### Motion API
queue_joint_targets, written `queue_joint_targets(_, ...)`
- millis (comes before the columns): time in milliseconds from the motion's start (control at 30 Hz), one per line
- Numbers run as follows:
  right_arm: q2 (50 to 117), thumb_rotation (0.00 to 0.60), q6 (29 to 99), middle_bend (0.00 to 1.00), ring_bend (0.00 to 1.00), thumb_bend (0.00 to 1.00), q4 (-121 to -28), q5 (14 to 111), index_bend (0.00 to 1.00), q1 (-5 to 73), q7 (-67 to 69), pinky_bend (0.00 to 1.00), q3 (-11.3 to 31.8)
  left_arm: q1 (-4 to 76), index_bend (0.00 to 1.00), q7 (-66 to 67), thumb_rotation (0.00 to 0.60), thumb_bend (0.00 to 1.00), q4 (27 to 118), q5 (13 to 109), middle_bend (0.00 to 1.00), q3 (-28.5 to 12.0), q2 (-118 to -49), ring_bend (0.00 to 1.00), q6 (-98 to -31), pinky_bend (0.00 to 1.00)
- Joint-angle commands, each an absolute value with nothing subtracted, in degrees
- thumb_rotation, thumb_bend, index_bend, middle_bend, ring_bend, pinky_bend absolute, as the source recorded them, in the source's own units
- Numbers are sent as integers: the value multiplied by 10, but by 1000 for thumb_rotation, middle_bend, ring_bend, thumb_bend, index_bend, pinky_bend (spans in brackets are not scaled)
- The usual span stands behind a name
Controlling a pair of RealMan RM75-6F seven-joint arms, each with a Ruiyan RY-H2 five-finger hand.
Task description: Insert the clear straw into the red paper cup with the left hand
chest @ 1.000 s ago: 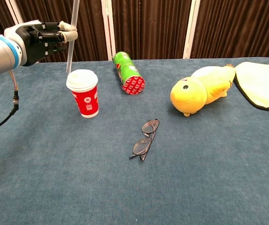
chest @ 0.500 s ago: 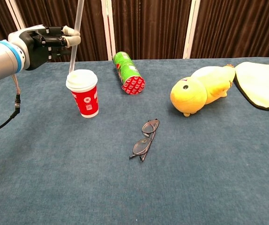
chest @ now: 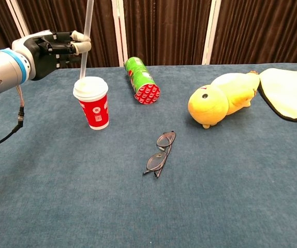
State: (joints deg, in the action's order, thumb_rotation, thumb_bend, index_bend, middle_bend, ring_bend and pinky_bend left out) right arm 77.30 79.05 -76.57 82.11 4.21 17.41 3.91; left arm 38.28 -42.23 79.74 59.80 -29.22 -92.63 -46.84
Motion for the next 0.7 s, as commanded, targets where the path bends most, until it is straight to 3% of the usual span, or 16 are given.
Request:
queue_joint_targets(33, 773, 600, 790, 0, 0, 120, -766, 821, 0, 42, 174, 0, 39, 382, 575, -426, 600, 420, 794, 600, 79, -289, -928, 0, -468, 0)
queue_joint_targets(433, 773, 600, 790, 0, 0, 120, -767, 821, 0, 42, 173, 0, 39, 381, 566, -434, 600, 421, 773, 614, 74, -272, -934, 0, -470, 0)
queue_joint_targets(700, 773, 600, 790, 0, 0, 119, -767, 820, 0, 42, 172, 0, 39, 381, 438, -426, 600, 326, 764, 622, 27, -263, -937, 0, -478, 0)
